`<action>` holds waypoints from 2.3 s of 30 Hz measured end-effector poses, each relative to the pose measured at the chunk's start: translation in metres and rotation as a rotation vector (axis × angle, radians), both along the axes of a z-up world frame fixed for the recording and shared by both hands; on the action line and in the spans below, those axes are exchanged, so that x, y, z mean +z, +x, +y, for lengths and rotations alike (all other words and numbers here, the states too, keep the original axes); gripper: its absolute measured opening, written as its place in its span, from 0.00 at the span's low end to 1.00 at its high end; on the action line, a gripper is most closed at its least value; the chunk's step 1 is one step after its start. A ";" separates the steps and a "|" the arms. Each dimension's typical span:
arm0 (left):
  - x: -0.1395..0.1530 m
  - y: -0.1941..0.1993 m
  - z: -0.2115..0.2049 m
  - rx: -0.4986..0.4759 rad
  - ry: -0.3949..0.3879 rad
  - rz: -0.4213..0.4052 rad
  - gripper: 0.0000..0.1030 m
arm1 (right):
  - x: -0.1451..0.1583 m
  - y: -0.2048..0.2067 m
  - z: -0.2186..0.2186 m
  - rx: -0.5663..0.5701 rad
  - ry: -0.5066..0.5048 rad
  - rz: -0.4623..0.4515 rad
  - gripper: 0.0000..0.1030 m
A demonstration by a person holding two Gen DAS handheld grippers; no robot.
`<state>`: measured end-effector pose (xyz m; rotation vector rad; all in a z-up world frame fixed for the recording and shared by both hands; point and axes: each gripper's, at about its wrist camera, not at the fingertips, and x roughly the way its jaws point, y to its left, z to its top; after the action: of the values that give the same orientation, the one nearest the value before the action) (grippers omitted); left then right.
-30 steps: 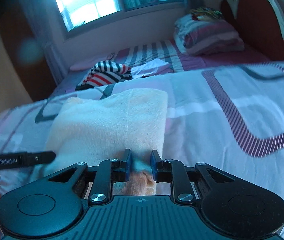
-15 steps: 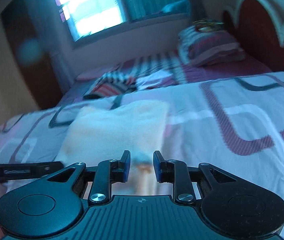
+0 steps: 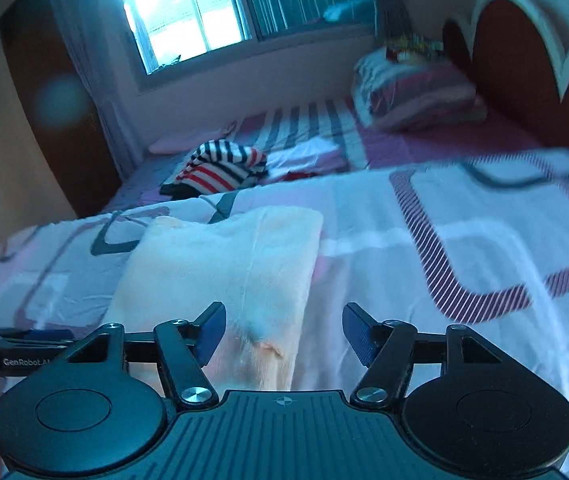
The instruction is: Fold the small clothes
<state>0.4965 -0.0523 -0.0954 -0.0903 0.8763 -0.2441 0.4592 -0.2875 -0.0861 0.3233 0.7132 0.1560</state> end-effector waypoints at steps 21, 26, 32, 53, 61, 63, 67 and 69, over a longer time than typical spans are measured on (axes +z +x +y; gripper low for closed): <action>-0.027 0.042 0.011 -0.122 -0.284 0.140 0.73 | -0.048 0.042 -0.037 0.119 0.354 0.150 0.63; -0.028 0.052 0.002 -0.141 -0.288 0.164 0.66 | -0.049 0.050 -0.034 0.147 0.369 0.150 0.63; -0.031 0.055 0.002 -0.140 -0.296 0.168 0.66 | -0.052 0.053 -0.042 0.118 0.404 0.152 0.63; 0.018 0.034 0.002 -0.147 -0.227 0.060 0.28 | 0.002 0.042 0.037 0.182 0.089 0.033 0.30; 0.056 -0.017 0.067 -0.133 -0.154 -0.008 0.28 | 0.041 0.004 0.106 0.228 0.087 -0.041 0.30; 0.058 -0.033 0.094 -0.110 -0.144 -0.001 0.28 | 0.044 -0.007 0.133 0.259 0.096 -0.050 0.30; 0.051 -0.066 0.143 -0.080 -0.137 0.035 0.29 | 0.036 -0.027 0.183 0.320 0.148 -0.023 0.30; 0.038 -0.078 0.161 -0.064 -0.161 0.070 0.32 | 0.025 -0.034 0.200 0.341 0.176 0.011 0.30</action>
<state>0.4189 0.1092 -0.0571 -0.2215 0.9298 -0.3731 0.4254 -0.0875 -0.0611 0.3686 0.7641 0.5428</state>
